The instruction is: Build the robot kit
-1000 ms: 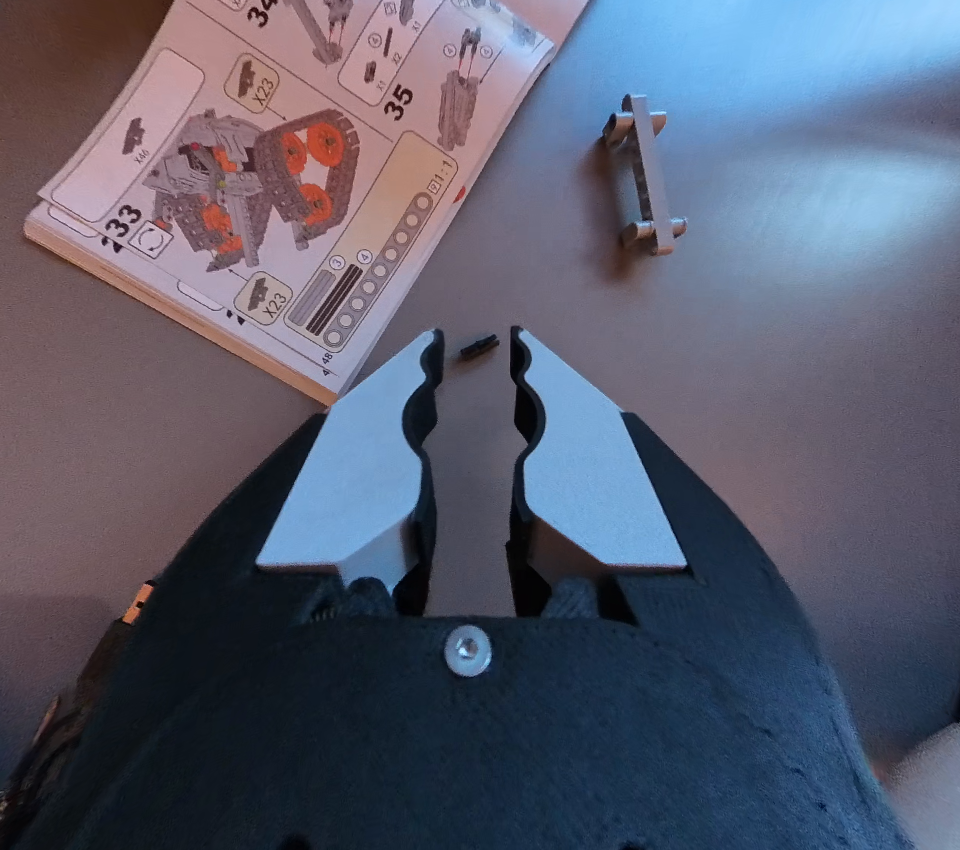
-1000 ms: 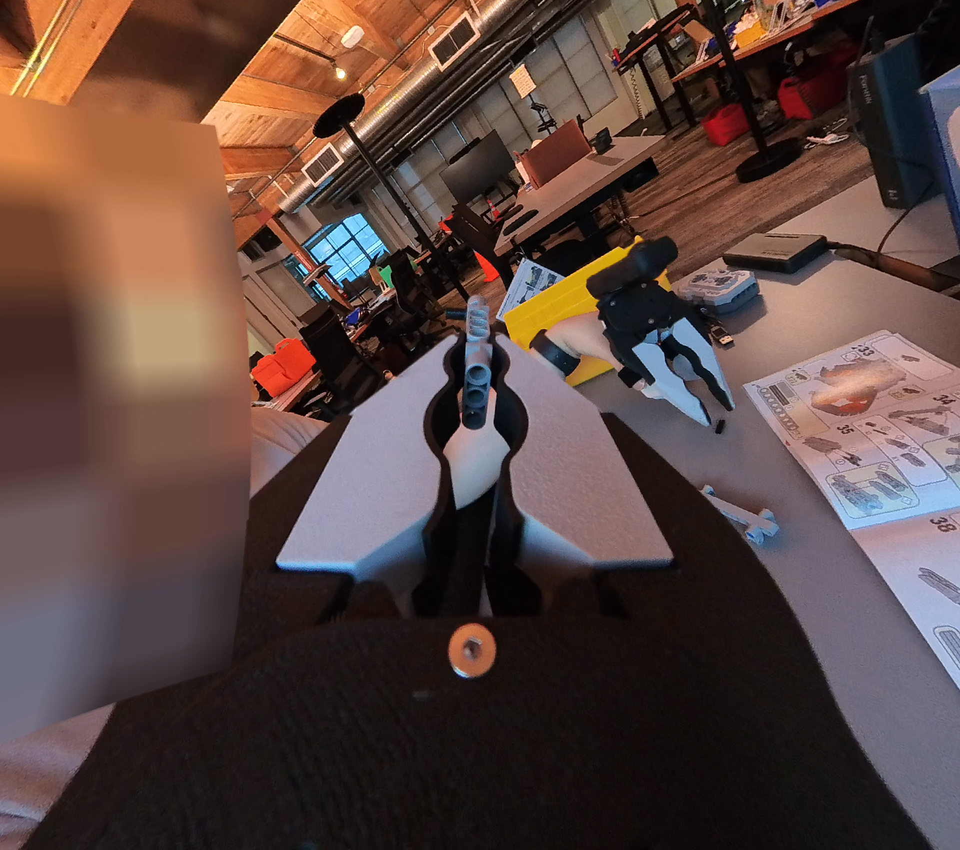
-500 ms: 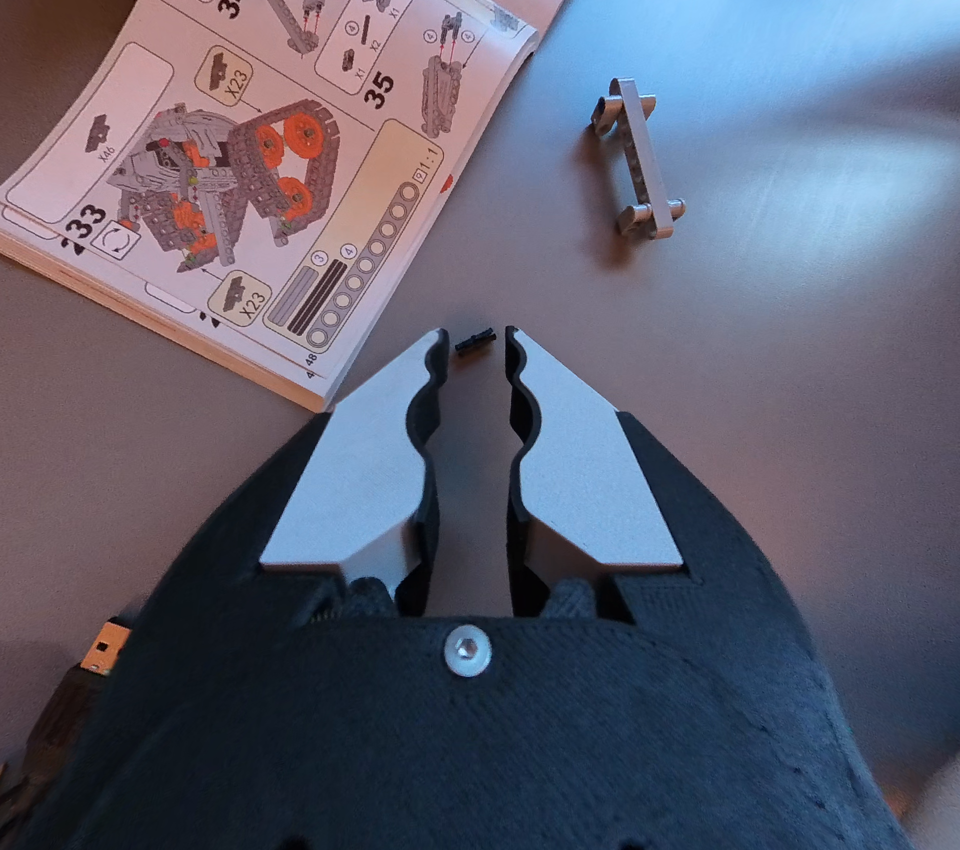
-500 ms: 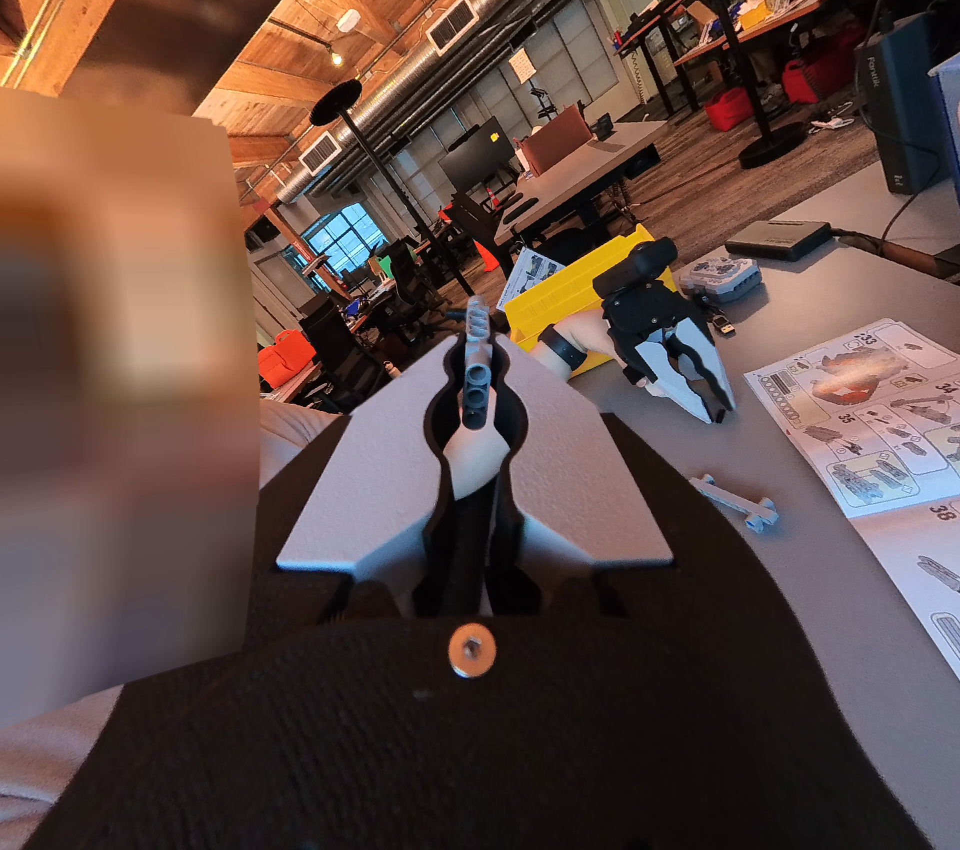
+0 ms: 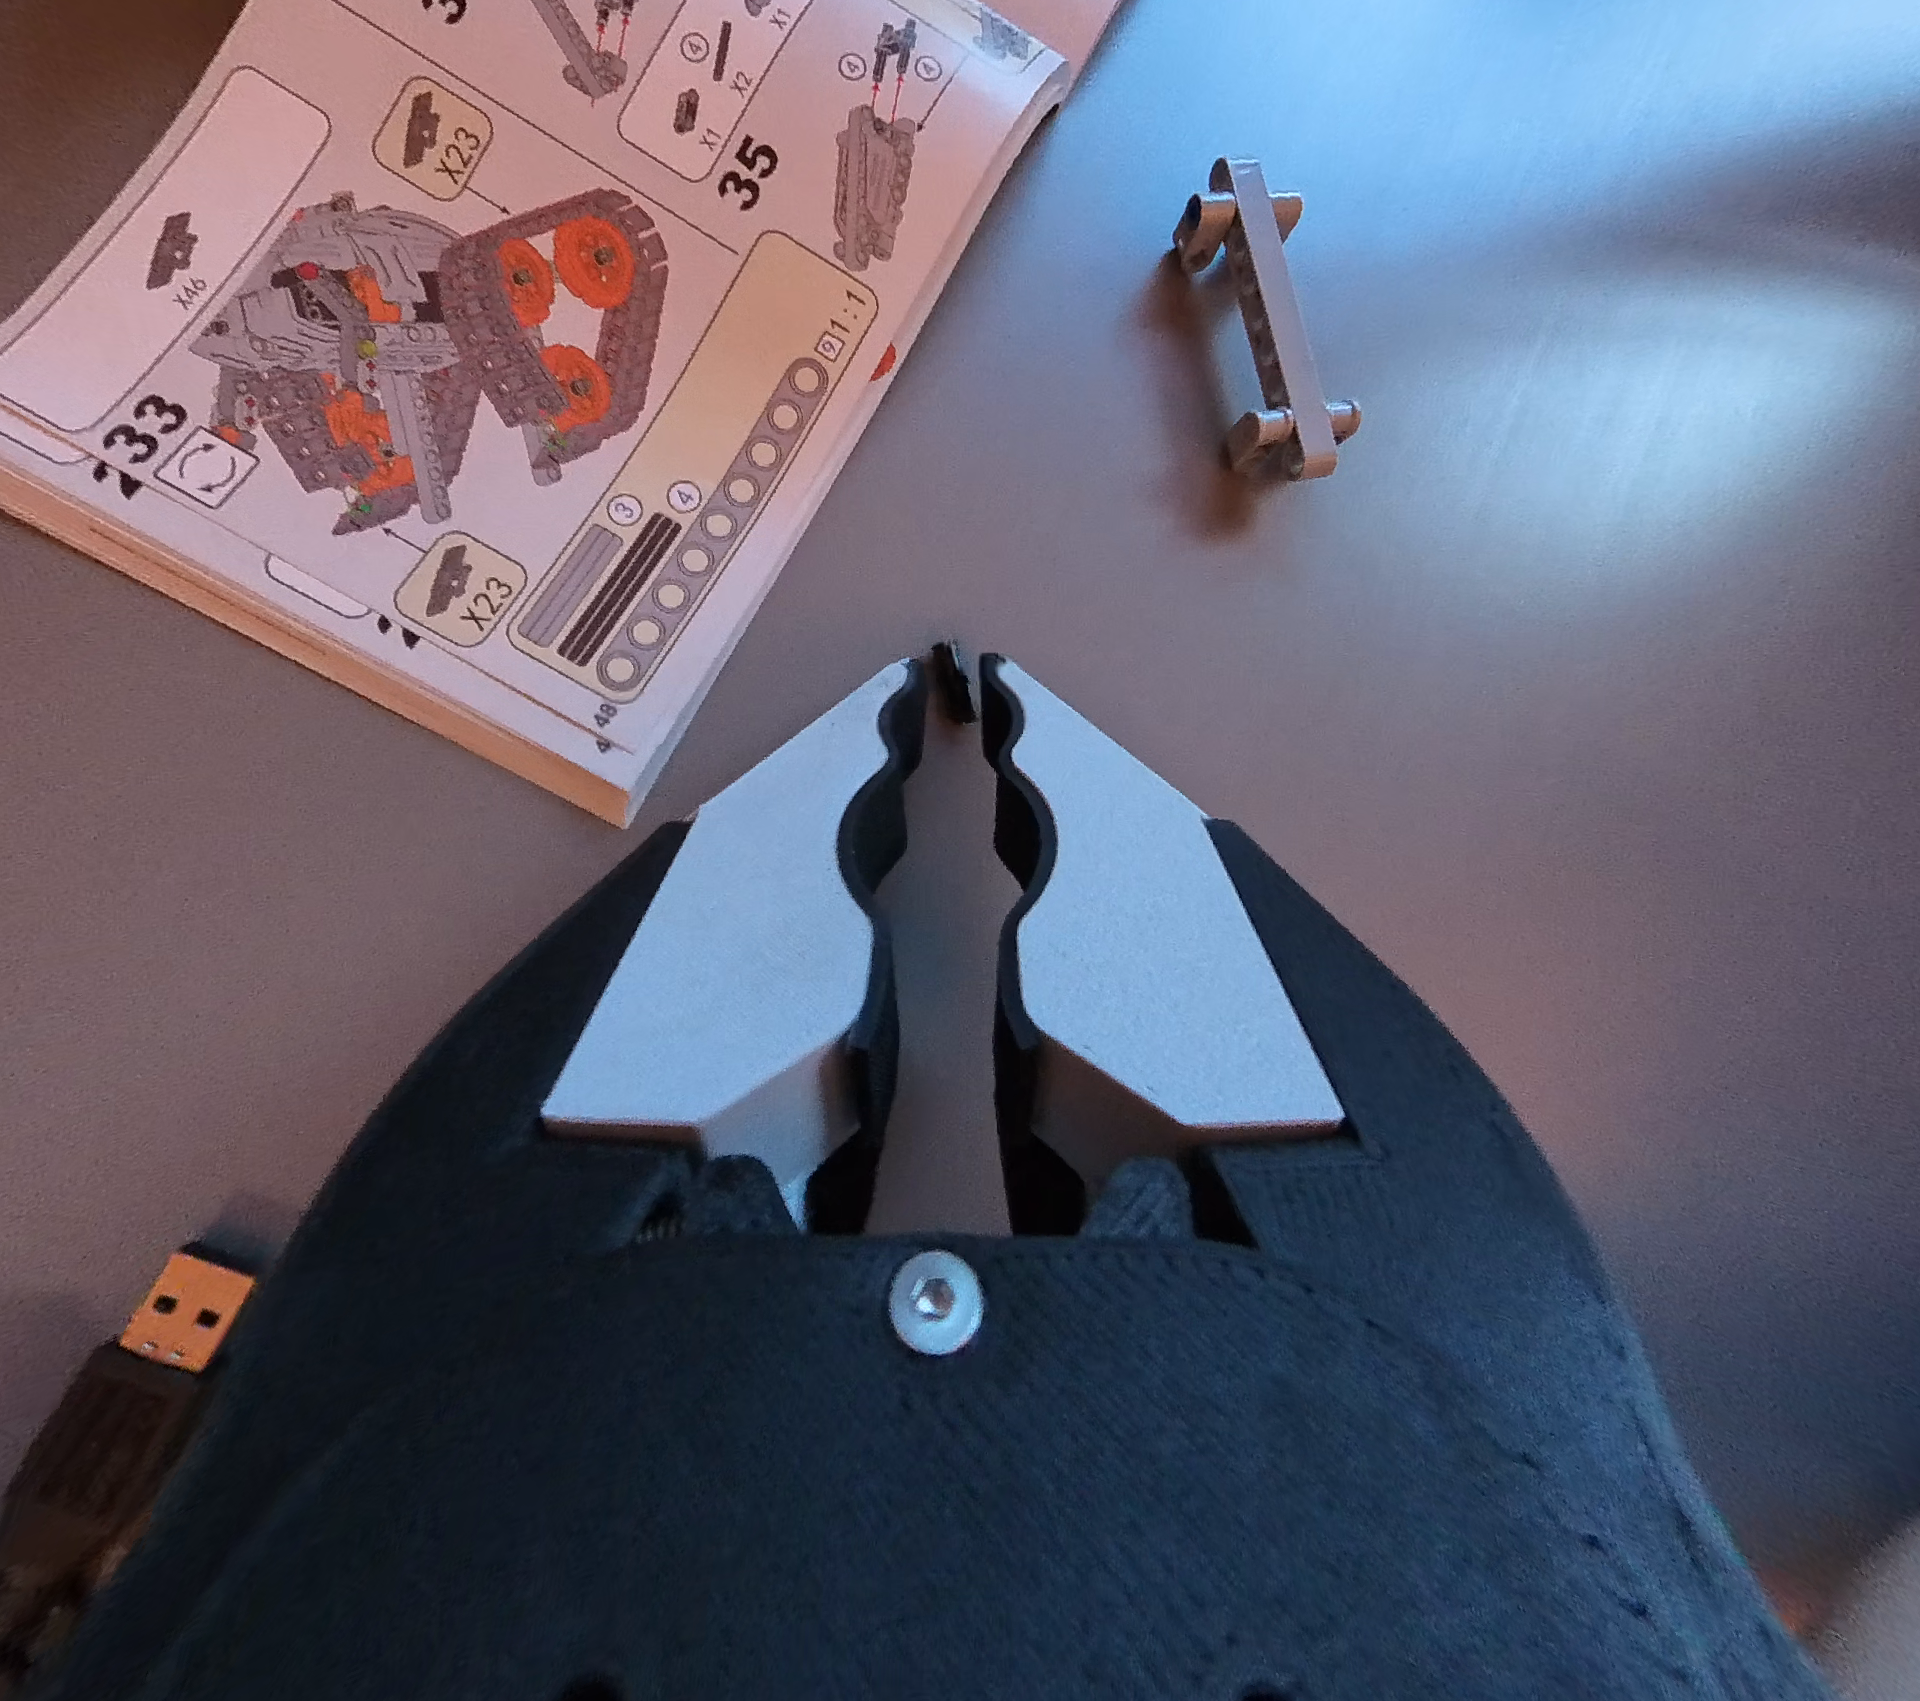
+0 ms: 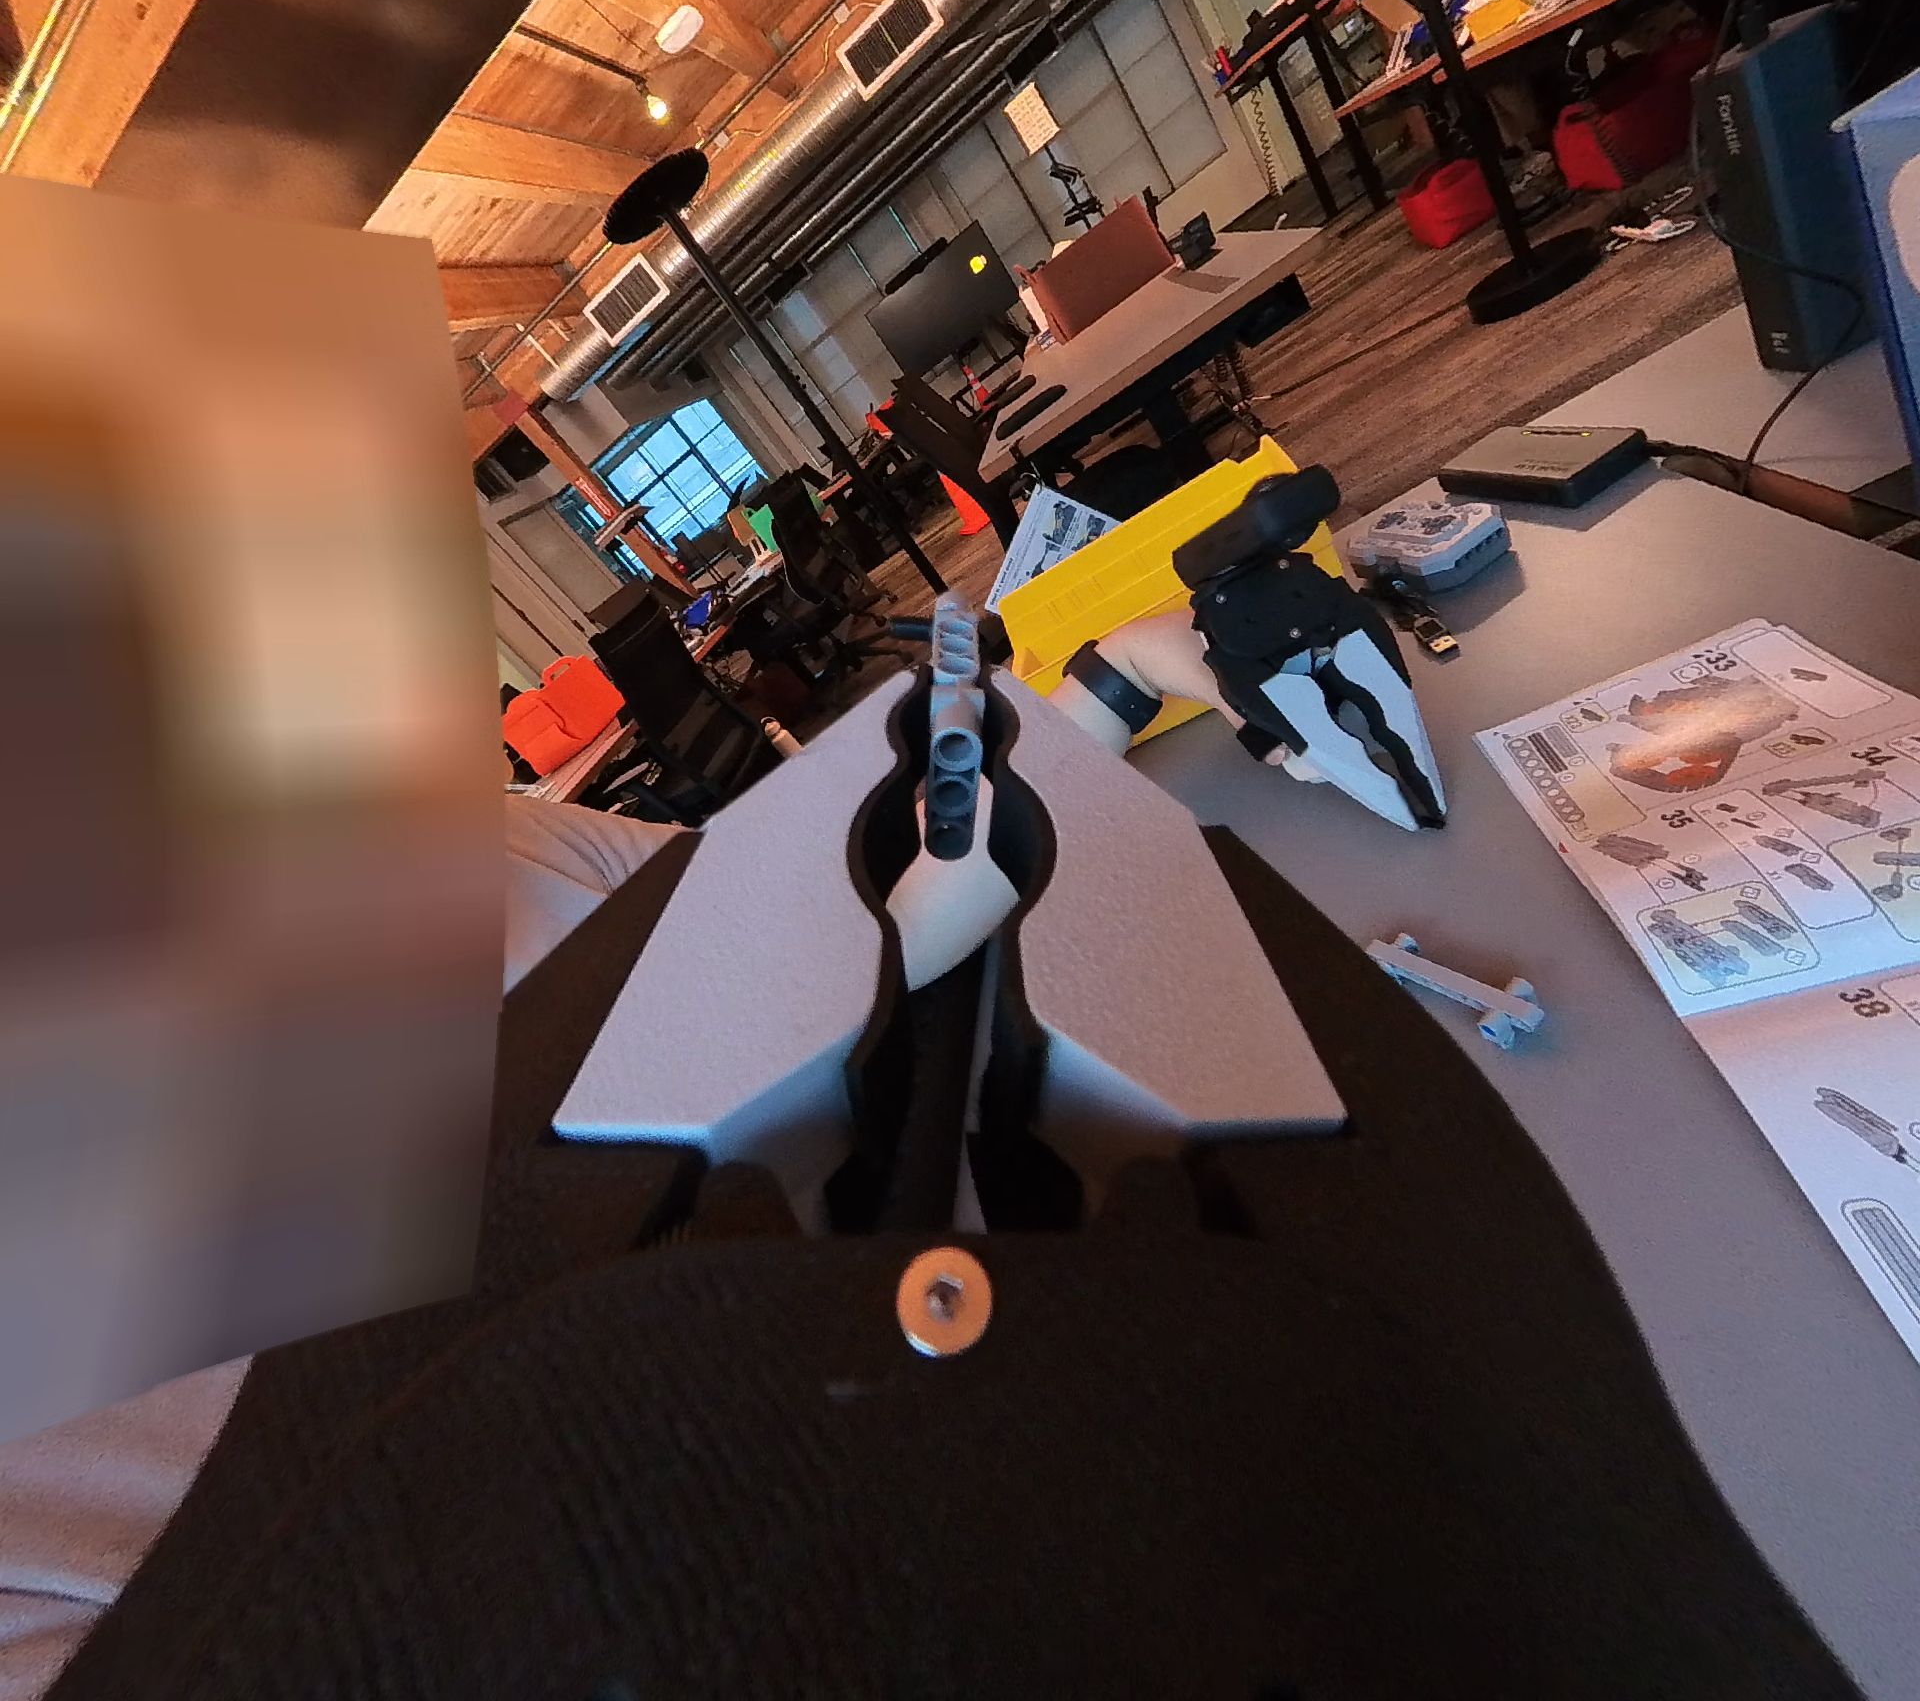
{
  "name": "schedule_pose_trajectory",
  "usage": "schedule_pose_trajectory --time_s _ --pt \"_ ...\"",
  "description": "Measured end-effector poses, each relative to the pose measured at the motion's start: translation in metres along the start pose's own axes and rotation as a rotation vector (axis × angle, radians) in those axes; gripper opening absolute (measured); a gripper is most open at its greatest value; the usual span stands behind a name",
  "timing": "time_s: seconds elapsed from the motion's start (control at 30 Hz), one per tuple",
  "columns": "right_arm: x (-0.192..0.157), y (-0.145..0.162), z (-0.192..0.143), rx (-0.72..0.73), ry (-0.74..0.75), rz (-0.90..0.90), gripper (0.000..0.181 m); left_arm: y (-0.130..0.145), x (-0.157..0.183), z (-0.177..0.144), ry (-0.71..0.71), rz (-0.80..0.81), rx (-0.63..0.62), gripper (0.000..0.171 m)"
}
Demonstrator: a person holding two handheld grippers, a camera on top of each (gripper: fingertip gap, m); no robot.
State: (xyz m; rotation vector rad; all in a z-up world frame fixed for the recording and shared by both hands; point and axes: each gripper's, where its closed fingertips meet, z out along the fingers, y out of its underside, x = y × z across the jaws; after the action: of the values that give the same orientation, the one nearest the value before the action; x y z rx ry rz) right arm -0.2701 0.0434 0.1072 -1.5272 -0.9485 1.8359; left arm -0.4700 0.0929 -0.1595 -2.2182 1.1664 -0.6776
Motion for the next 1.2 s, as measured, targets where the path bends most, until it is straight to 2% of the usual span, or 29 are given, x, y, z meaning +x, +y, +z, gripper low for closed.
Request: schedule_pose_trajectory --time_s 0.03,0.27,0.6,0.93,1.1,1.2 --pt "0.000 0.000 0.000 -0.001 -0.001 0.000 0.005 -0.001 0.000 0.001 -0.003 0.007 0.002 0.007" --pt "0.000 0.000 -0.002 -0.001 0.005 0.000 0.005 0.001 0.002 -0.001 0.002 -0.028 -0.020 0.010" --pt "0.002 -0.002 -0.006 0.006 0.014 -0.001 0.005 0.003 -0.001 0.000 -0.074 -0.071 -0.099 0.004" --pt "0.005 -0.004 -0.011 0.016 0.032 -0.001 0.005 0.005 -0.001 0.002 -0.253 0.026 -0.280 0.007" --pt "0.007 -0.003 -0.012 0.014 0.041 -0.004 0.005 0.005 0.000 0.003 -0.262 0.083 -0.303 0.003" --pt "0.014 -0.002 -0.012 0.017 0.056 -0.001 0.005 0.008 -0.004 -0.002 -0.301 0.171 -0.374 0.003"
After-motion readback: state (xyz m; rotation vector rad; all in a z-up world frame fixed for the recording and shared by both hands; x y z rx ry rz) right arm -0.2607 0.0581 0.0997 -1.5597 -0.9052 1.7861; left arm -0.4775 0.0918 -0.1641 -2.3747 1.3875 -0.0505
